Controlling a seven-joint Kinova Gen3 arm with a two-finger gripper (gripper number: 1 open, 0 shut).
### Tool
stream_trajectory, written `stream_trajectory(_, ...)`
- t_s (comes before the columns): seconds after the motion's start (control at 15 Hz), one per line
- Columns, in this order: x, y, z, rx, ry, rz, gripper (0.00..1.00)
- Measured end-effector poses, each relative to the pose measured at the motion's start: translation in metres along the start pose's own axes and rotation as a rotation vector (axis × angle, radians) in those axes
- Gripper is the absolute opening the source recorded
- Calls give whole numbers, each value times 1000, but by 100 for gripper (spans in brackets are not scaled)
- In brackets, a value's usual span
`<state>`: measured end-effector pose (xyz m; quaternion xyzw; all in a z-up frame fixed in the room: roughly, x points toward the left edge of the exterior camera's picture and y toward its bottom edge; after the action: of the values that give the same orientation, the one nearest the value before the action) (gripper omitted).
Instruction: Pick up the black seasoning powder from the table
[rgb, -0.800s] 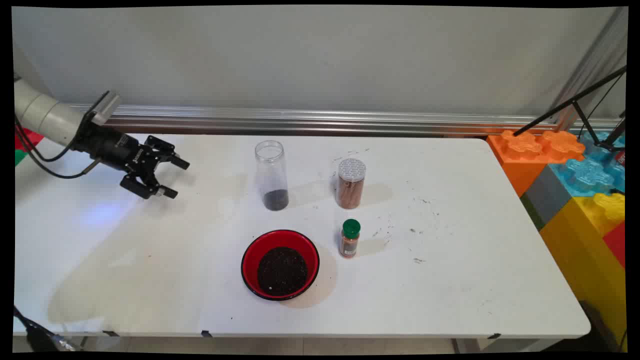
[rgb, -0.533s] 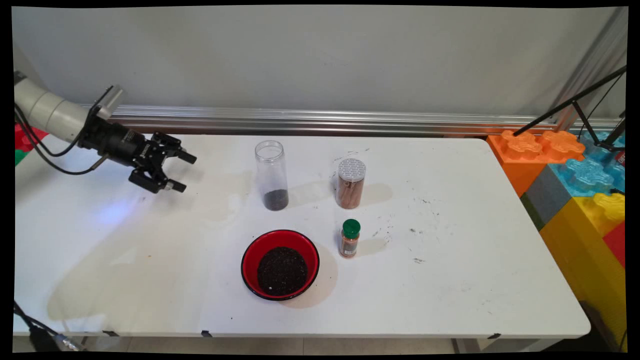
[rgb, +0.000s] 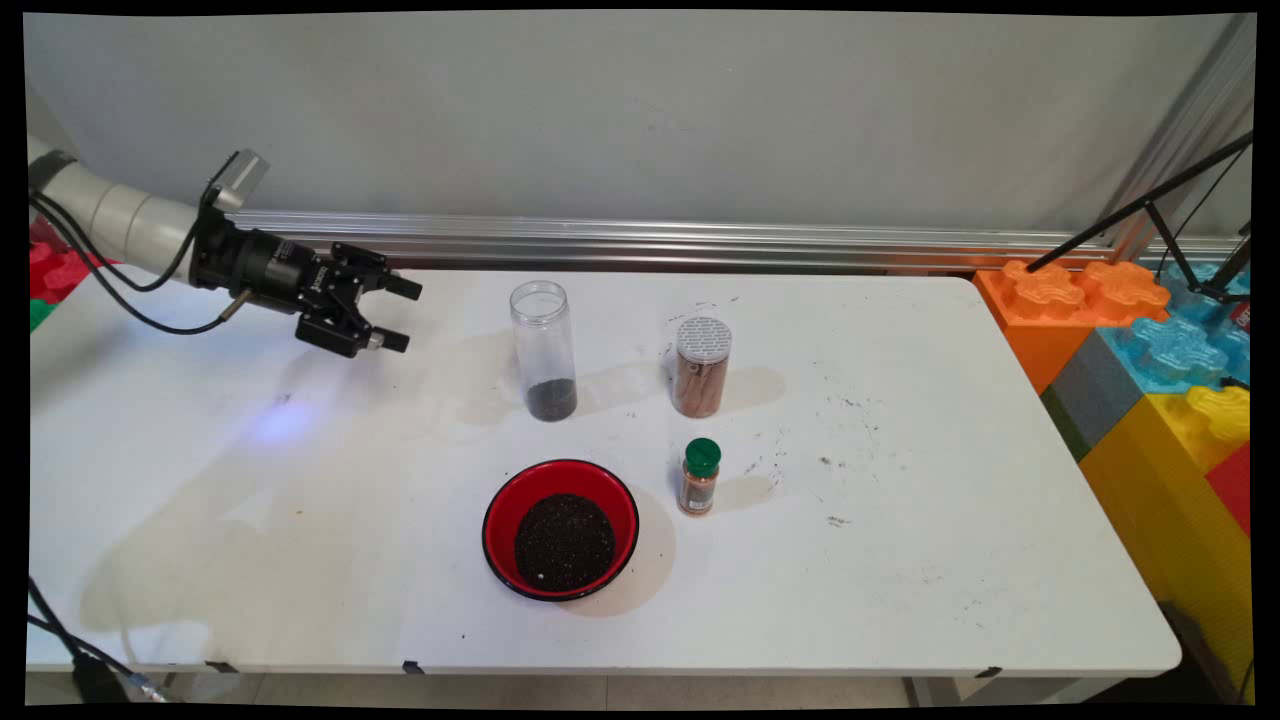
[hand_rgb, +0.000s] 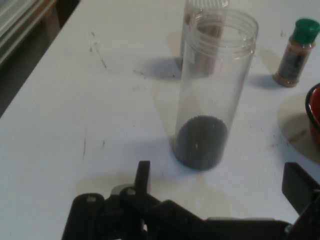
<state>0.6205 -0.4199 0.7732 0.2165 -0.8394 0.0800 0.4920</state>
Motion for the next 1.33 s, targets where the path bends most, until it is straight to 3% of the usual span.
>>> stream_trajectory(0.6,3,-4,30,14,113,-14,100)
stream_trajectory(1.33,5,2,60,-5,196,-42,100)
